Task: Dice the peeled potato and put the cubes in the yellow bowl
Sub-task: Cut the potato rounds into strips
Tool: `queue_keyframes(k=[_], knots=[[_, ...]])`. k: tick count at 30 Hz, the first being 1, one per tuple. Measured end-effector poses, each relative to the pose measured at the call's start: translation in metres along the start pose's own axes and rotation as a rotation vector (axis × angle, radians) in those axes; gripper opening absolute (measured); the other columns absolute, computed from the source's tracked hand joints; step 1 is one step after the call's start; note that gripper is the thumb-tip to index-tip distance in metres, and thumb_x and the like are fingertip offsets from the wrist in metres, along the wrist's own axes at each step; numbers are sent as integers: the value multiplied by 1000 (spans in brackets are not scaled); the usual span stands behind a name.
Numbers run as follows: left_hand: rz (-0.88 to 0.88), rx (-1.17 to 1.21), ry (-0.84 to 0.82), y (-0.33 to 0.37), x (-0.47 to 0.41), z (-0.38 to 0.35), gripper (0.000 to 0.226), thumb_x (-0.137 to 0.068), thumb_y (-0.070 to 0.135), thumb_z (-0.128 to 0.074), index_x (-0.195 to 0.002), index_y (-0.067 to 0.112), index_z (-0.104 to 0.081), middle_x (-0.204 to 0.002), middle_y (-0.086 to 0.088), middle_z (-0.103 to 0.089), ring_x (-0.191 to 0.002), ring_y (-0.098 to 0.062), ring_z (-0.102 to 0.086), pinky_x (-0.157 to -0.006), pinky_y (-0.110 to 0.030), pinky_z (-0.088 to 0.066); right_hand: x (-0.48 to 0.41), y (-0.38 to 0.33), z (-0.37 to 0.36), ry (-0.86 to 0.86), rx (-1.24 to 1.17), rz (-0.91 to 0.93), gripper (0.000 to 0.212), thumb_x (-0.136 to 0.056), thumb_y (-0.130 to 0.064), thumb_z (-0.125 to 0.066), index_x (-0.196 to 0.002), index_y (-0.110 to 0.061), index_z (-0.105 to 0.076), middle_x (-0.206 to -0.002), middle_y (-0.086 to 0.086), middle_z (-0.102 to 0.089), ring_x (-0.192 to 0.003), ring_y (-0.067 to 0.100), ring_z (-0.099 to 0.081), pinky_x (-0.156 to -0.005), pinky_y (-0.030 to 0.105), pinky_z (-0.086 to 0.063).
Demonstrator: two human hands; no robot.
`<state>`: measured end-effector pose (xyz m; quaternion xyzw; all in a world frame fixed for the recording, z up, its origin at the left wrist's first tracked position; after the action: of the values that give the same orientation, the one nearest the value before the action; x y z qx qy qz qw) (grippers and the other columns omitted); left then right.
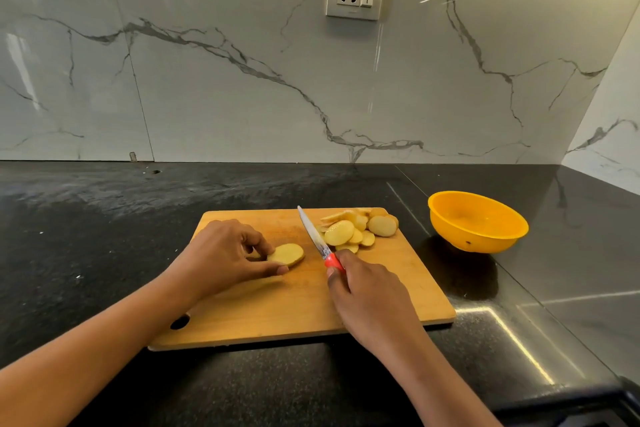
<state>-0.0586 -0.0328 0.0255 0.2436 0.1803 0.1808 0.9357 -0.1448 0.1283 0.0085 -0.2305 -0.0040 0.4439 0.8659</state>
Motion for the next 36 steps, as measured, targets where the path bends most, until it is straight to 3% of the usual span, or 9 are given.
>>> queue_keyframes(k=[4,8,12,16,19,23,27,31,36], knots=[[-98,18,45,8,-5,20,55,-53,82,-53,-82,37,-68,-86,17,-67,-84,2,-59,-69,-15,-46,1,4,3,51,-52,-9,33,-102,-43,-31,-127,-29,-46,-95,-11,-59,-85,7,-55,-73,26,-46],[-211,-34,-474,2,-24,-1,65,-64,76,-58,-125,61,-43,-130,39,-38,-119,15,-34,-93,-13,-36,-2,9,7,62,-118,-49,33,-102,-41,-34,-128,-27,-49,-94,-11,-59,-86,7,-55,-76,28,-48],[-216,-28,-719,1,-39,-22,62,-66,67,-64,-125,57,-47,-132,34,-44,-121,11,-37,-97,-16,-36,0,14,11,79,-191,-82,34,-102,-41,-35,-129,-26,-49,-93,-11,-59,-83,6,-55,-71,24,-45],[-155,38,-627,0,-45,-20,61,-57,68,-70,-115,49,-60,-121,26,-56,-112,7,-48,-89,-18,-41,3,14,11,91,-204,-83,34,-102,-40,-35,-130,-27,-48,-94,-11,-60,-81,6,-56,-71,24,-45],[-23,61,-390,-2,-34,-23,54,-58,56,-74,-109,43,-62,-117,19,-59,-111,-2,-50,-92,-19,-40,4,12,11,88,-162,-75,34,-102,-41,-34,-130,-27,-48,-94,-10,-60,-82,7,-56,-70,25,-45],[-1,-346,-3,10,-10,-20,60,-72,66,-60,-124,34,-57,-119,15,-61,-104,-5,-52,-91,-28,-46,0,6,6,15,-75,-61,33,-101,-40,-34,-129,-27,-47,-97,-6,-61,-87,10,-57,-76,31,-50],[-28,-270,-121,5,-11,-28,99,-55,90,-42,-140,40,-35,-139,18,-43,-125,-6,-40,-101,-25,-34,-4,5,5,-95,-56,-73,37,-101,-36,-35,-135,-25,-44,-117,-1,-61,-100,15,-55,-83,34,-47],[-93,-32,-284,2,-18,-26,83,-44,97,-39,-117,59,-43,-117,34,-44,-105,12,-42,-91,-15,-38,0,5,6,-114,-50,-72,37,-101,-35,-34,-136,-26,-43,-119,-1,-59,-103,15,-54,-87,35,-47],[-47,-6,-49,-9,-22,-19,55,-67,54,-71,-116,33,-61,-114,22,-57,-103,5,-50,-86,-11,-38,-2,5,8,-130,-66,-73,40,-101,-36,-35,-139,-27,-41,-125,-3,-58,-107,13,-54,-89,32,-47]])
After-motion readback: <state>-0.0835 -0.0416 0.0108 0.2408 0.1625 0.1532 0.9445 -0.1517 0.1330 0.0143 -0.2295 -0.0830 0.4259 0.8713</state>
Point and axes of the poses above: each hand's wrist, its own x-axis away from the middle knuckle, its own z-axis out of the back of the hand, y = z × x, the point moved 7 cm from there along -x, towards the middle knuckle
